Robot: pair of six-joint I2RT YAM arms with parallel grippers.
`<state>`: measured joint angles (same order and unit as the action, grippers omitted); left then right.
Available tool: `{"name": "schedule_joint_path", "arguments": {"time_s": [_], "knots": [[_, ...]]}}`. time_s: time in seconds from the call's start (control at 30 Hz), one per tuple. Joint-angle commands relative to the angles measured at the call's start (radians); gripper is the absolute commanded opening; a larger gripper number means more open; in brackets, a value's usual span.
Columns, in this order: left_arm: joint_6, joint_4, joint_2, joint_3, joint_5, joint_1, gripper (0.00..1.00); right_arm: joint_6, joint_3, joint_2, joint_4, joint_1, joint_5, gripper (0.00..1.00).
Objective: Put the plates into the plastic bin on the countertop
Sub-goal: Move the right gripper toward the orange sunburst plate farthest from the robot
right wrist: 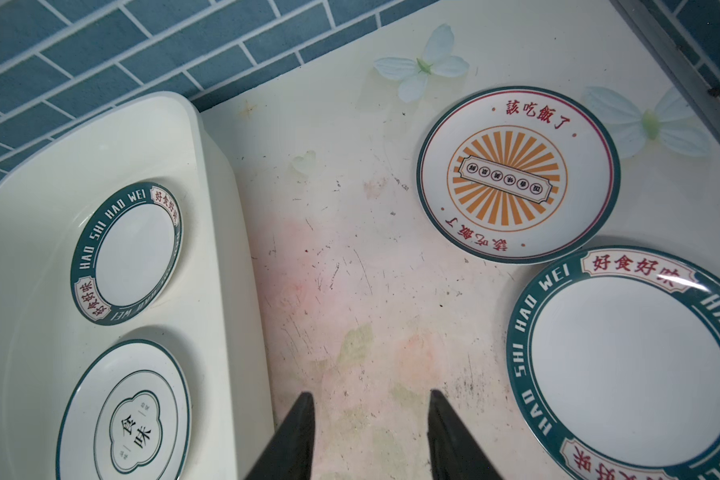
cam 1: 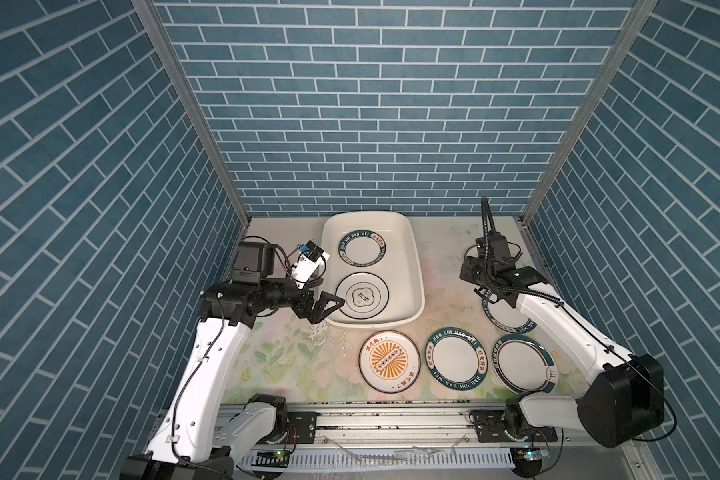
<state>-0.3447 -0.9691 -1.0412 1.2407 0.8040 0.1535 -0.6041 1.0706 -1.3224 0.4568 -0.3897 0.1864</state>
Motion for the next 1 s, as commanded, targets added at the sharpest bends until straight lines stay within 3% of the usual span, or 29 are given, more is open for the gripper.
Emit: {"name": "schedule_joint_path", "arguments": {"time_s": [0.0,0.2,0.37,0.63,0.97], "knots": [[-0.004,-0.034,0.008,0.0,0.016,0.022,1.0,0.007,-0.019,0.022,-0.036,0.002,-0.019,0.45],[-0.01,-0.059,0.019,-0.011,0.052,0.034,1.0,0.024,0.027,0.026,0.074,0.004,-0.048,0.44],[-0.011,-0.066,0.045,-0.015,0.042,0.034,0.99,0.024,0.006,0.052,0.086,0.009,-0.152,0.43],[-0.09,-0.158,0.103,0.013,-0.053,0.034,1.0,0.019,0.016,-0.002,0.035,0.029,-0.093,0.43],[-0.068,-0.199,0.119,0.024,-0.036,0.033,1.0,0.025,0.059,-0.067,0.009,0.111,-0.099,0.45]]}}
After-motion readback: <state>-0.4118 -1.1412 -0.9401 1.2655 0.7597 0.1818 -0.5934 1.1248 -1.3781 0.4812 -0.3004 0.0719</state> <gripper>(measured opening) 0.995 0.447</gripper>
